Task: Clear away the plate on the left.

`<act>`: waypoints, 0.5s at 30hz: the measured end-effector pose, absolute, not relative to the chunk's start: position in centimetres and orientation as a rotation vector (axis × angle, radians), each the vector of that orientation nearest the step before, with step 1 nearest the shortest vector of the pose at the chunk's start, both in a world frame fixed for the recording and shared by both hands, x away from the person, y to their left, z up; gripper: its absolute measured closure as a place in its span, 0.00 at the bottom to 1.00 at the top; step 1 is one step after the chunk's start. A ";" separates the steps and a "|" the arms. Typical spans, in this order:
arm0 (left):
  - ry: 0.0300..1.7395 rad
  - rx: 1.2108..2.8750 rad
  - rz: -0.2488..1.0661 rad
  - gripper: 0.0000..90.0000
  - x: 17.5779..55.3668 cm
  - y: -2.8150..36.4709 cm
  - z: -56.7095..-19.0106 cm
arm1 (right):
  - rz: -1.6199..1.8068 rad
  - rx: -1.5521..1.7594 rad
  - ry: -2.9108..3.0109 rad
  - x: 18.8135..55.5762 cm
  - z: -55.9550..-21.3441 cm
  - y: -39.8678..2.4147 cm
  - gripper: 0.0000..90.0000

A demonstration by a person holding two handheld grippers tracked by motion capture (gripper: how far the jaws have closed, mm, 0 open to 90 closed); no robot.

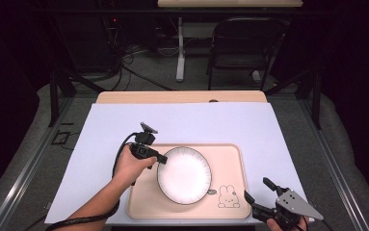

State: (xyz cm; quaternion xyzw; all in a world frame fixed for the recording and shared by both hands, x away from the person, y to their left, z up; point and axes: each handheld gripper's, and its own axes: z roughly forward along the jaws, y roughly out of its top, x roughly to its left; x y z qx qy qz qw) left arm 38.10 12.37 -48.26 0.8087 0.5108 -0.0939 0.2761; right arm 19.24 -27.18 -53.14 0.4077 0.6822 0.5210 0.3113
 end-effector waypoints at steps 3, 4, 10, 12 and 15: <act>1.374 2.170 -0.248 0.93 37.9 12.5 -48.4 | 1.375 1.077 1.800 19.2 -53.1 -27.2 0.24; 1.374 2.166 -0.247 0.93 37.9 12.6 -48.4 | 1.374 1.076 1.800 19.2 -53.1 -27.2 0.24; 1.394 2.150 -0.245 0.94 37.8 12.9 -49.0 | 1.376 1.073 1.799 19.2 -53.1 -27.2 0.24; 1.399 2.146 -0.249 0.94 37.7 13.1 -49.1 | 1.378 1.074 1.800 19.1 -53.1 -27.2 0.24; 1.413 2.130 -0.248 0.94 37.6 13.3 -49.5 | 1.377 1.075 1.798 19.2 -53.1 -27.2 0.24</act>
